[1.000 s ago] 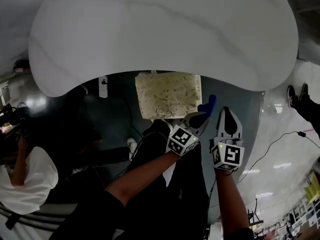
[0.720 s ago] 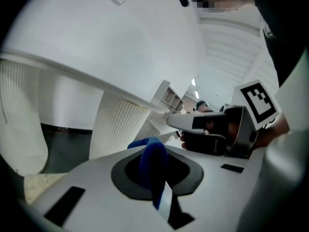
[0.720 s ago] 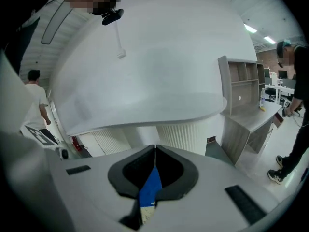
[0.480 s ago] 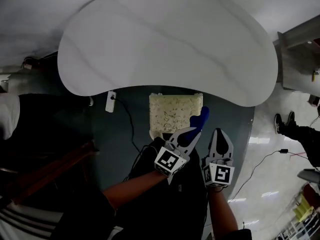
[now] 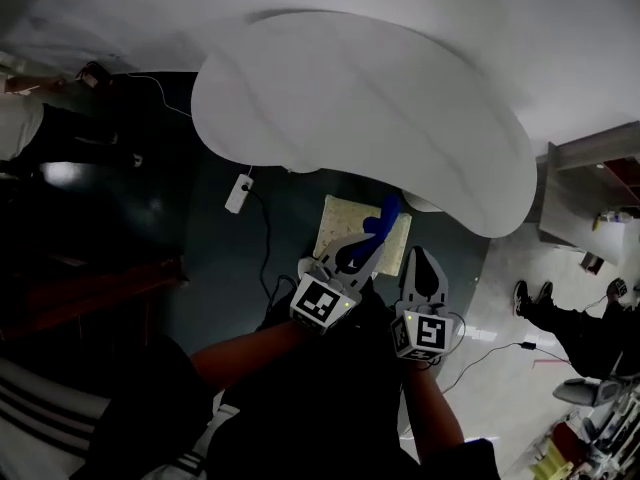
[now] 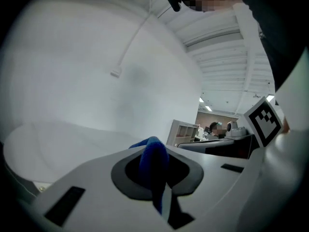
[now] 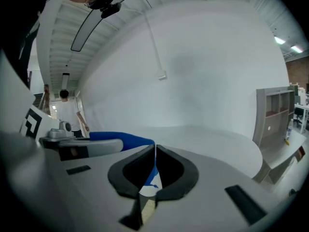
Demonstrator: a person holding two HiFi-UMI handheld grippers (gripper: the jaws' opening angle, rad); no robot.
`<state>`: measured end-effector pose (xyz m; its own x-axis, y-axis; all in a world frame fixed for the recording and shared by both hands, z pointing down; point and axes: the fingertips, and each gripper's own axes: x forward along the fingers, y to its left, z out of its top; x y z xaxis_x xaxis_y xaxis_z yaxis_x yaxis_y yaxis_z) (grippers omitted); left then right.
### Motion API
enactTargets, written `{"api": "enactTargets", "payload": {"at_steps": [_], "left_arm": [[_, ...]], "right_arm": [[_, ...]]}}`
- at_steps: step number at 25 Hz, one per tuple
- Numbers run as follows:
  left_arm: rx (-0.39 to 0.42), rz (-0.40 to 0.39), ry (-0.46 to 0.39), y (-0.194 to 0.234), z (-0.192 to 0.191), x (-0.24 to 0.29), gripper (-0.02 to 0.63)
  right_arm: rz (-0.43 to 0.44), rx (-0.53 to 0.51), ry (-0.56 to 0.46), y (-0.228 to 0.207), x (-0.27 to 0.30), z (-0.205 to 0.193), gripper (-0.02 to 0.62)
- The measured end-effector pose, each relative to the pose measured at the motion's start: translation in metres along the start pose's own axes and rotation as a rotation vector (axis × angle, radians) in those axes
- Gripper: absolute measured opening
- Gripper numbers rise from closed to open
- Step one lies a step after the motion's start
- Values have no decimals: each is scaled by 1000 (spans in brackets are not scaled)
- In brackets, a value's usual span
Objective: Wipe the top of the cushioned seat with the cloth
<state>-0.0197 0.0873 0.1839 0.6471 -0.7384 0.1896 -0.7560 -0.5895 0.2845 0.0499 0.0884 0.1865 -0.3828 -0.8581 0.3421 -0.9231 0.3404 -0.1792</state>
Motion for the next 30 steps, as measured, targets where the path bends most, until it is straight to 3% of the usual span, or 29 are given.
{"api": "enactTargets", "payload": {"at_steps": [6,14,19,23,30], "left_arm": [[99,109,-100,32,85,-60,37],[112,269,-113,74,122,-117,37],[134,304,-136,89,139,-139,37],[221,311,-158,90,149,-146,37],[192,290,-173,97,149,-150,37]], "right_arm": [[117,-23,-43,85,9,58,38],[221,-120,-127,144,23,117,38],[222,-184,-169,167,31,144,37],[230,-198,-189,180,34,148,37],[205,-230,-185,191,35,148,37]]}}
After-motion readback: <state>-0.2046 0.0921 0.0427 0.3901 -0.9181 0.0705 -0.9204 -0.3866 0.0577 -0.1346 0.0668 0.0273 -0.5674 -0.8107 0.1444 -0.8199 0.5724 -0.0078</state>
